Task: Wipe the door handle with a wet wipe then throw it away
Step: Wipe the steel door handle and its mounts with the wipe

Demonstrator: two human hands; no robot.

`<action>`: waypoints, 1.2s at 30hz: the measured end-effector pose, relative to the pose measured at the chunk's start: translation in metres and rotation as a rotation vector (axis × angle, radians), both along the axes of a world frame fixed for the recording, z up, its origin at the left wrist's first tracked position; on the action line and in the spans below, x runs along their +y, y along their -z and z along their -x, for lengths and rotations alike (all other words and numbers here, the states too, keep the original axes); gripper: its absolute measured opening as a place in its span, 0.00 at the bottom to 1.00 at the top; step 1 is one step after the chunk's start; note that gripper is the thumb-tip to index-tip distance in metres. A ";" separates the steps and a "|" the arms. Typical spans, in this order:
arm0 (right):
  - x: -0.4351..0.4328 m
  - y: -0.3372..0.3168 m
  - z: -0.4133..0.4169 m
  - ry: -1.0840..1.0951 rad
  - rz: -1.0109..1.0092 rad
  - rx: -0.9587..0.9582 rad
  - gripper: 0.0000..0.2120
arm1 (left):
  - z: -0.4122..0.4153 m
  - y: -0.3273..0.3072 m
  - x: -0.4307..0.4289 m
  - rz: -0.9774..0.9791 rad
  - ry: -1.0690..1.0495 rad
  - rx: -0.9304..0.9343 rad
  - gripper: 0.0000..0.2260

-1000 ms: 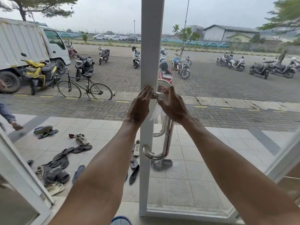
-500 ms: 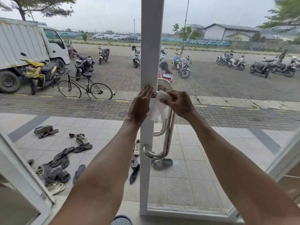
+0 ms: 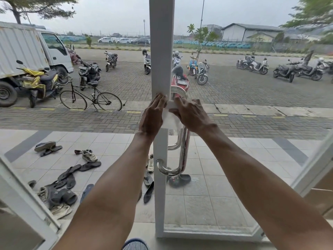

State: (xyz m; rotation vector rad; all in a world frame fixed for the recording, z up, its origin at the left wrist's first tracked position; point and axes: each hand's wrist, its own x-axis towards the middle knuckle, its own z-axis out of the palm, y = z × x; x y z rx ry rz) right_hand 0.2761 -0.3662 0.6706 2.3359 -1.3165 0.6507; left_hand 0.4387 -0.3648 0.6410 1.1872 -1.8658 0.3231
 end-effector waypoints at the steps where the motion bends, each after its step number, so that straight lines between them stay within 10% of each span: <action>1: 0.001 0.006 0.004 -0.019 -0.002 -0.054 0.20 | 0.000 0.000 0.000 0.007 0.008 -0.004 0.22; 36: 0.009 0.042 -0.018 0.198 -0.250 -0.766 0.13 | 0.001 0.001 0.001 -0.025 -0.022 -0.014 0.22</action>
